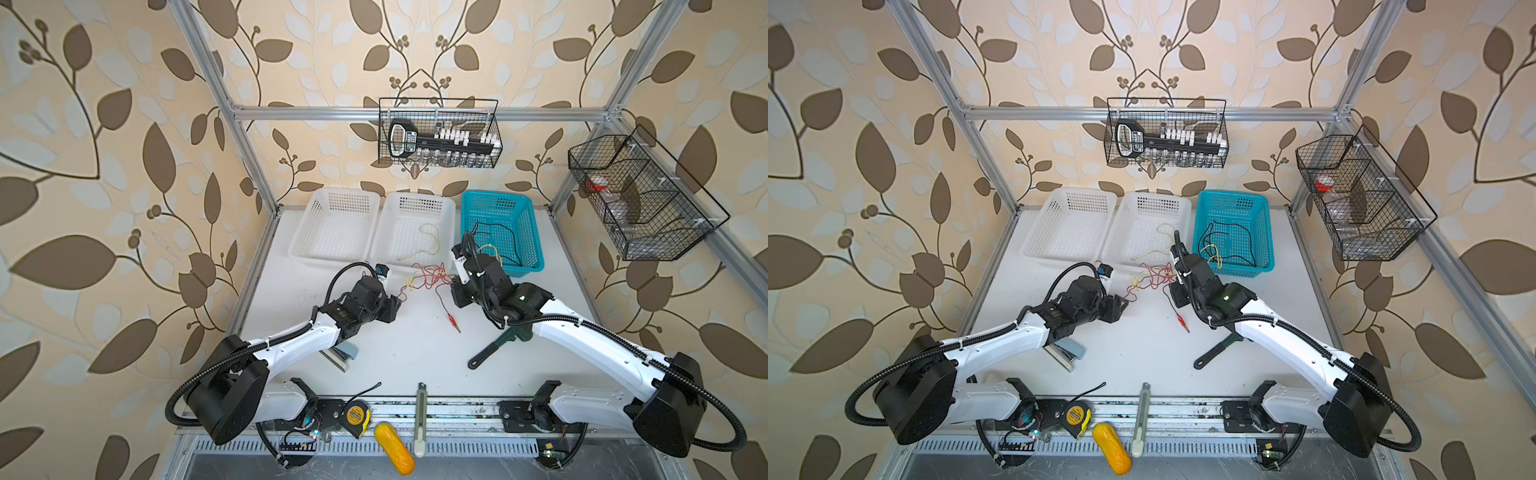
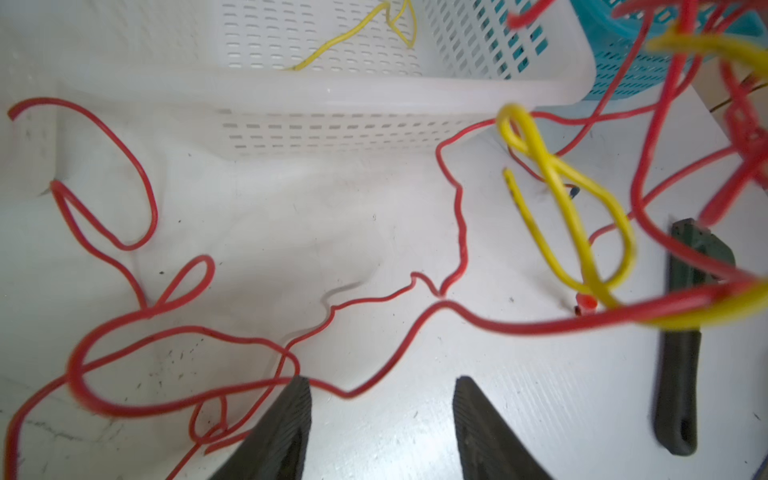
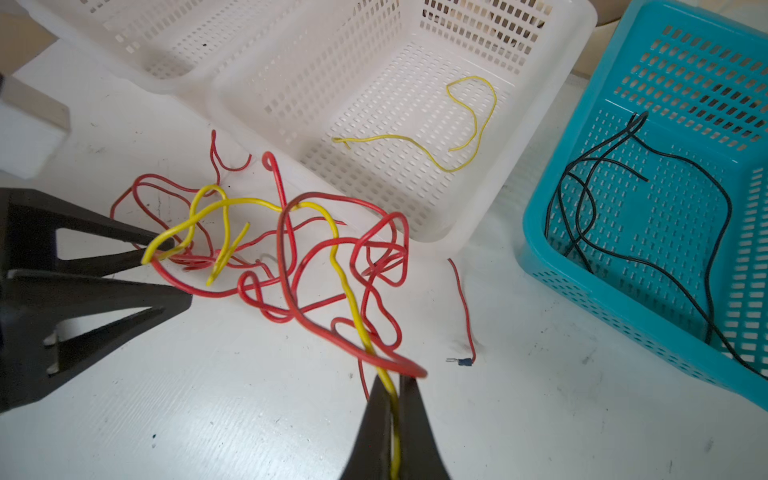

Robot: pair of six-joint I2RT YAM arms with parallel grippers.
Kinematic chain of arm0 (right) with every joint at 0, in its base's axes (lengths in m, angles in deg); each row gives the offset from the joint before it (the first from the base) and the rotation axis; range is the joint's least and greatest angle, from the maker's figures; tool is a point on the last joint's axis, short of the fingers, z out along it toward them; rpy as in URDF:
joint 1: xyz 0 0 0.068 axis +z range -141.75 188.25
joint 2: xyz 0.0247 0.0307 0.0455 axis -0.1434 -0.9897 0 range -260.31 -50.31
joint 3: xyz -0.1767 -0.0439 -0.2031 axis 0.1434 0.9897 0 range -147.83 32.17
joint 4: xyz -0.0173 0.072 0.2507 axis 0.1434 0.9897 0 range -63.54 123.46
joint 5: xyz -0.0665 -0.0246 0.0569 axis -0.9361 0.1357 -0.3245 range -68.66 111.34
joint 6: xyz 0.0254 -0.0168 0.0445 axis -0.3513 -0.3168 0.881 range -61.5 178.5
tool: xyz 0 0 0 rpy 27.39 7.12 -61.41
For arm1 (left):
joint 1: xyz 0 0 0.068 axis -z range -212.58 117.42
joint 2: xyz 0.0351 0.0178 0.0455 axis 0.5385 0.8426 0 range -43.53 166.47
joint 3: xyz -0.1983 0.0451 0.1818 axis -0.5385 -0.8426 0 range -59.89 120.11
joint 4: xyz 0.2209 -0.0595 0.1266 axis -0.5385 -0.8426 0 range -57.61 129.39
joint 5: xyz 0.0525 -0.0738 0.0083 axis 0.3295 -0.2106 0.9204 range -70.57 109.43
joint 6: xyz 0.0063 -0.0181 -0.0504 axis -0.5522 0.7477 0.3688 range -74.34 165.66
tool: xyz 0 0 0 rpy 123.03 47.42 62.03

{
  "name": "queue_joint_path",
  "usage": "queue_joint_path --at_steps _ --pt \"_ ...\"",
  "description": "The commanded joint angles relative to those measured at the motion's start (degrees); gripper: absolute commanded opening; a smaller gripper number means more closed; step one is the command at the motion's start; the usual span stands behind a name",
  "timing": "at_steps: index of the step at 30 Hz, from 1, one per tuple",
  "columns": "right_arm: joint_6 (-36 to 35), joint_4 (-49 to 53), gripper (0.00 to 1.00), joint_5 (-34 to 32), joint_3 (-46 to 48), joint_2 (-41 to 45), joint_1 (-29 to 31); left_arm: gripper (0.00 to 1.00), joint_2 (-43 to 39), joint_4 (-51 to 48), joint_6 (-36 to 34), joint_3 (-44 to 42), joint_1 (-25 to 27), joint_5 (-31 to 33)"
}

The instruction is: Untangle the cables

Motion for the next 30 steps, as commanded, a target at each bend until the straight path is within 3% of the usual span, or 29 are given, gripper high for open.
queue_joint_path --at_steps 1,7,15,17,21,24,30 --pt "-1.2 2.6 0.0 2.7 -2.4 -0.2 -0.3 0.59 -3.1 2.3 -2.4 -1.3 0.4 1.0" --pt "-1.2 2.3 0.0 6.3 -2.2 -0.2 -0.3 0.62 -2.6 6.2 -2.8 -1.8 0.7 -0.8" --pt "-0.9 1.5 0.0 10.3 -2.1 0.1 -0.2 0.61 -1.1 10.6 -2.6 -1.1 1.5 1.6" --pt "-0.8 1.5 0.0 10.7 -2.1 0.1 -0.2 0.53 -1.3 11.4 -2.6 -1.3 1.5 1.7" --pt "-0.7 1.4 0.0 10.3 -1.8 0.2 -0.2 0.18 -2.4 12.3 -2.1 -2.4 1.5 2.3" --pt "-0.6 1.5 0.0 9.3 -1.4 -0.1 -0.2 0.0 -3.4 11.9 -1.8 -2.9 1.6 3.0" --pt "-0.4 2.8 0.0 5.7 -0.7 -1.2 -0.5 0.0 -5.1 10.5 -0.3 -3.8 1.5 6.2"
